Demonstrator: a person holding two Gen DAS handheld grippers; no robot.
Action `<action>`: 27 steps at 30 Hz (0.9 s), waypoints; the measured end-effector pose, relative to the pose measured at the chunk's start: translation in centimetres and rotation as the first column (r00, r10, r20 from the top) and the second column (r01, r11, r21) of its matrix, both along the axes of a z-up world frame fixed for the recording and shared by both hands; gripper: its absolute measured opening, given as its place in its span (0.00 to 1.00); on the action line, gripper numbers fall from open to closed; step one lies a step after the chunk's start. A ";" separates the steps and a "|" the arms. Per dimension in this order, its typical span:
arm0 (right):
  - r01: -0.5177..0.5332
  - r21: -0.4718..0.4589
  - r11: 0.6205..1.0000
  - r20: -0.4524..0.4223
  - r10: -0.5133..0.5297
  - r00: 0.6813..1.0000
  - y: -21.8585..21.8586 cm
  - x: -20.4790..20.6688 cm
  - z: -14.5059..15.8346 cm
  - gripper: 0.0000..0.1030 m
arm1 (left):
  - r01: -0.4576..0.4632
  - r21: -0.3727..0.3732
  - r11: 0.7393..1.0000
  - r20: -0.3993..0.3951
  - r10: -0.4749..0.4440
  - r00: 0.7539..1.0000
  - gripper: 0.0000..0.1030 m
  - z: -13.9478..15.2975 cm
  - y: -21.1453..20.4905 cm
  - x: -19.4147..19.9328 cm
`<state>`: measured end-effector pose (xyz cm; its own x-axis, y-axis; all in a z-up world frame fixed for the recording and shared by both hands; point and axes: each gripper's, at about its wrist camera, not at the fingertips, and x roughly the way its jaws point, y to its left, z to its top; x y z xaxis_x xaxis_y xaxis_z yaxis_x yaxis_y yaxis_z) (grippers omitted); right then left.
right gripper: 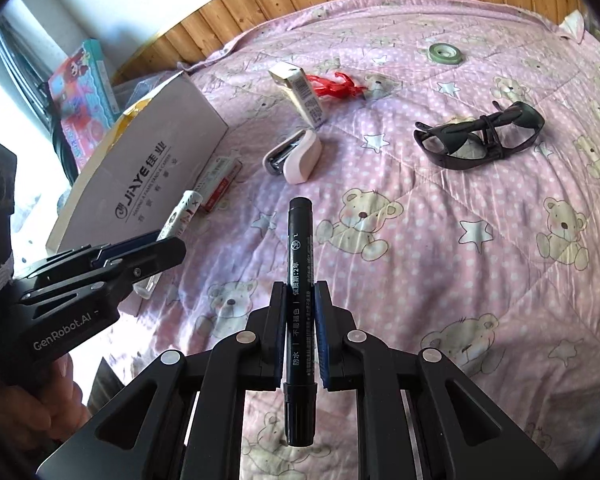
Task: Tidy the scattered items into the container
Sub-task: 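Carry the tube and marker toward the cardboard box with both grippers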
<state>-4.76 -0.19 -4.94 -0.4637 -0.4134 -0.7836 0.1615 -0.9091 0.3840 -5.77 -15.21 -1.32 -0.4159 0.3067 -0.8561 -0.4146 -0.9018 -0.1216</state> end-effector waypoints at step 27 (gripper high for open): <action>-0.034 0.048 0.998 -0.093 0.038 0.995 -4.5 5.8 5.4 0.13 | -0.007 0.118 0.993 -0.133 0.023 0.991 0.19 6.7 -4.2 5.1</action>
<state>0.99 -4.65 0.43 -0.5216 -0.3953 -0.7561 0.2280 -0.9185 0.3229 -0.66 -19.45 5.42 -0.5295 0.3947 -0.7509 -0.4209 -0.8908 -0.1715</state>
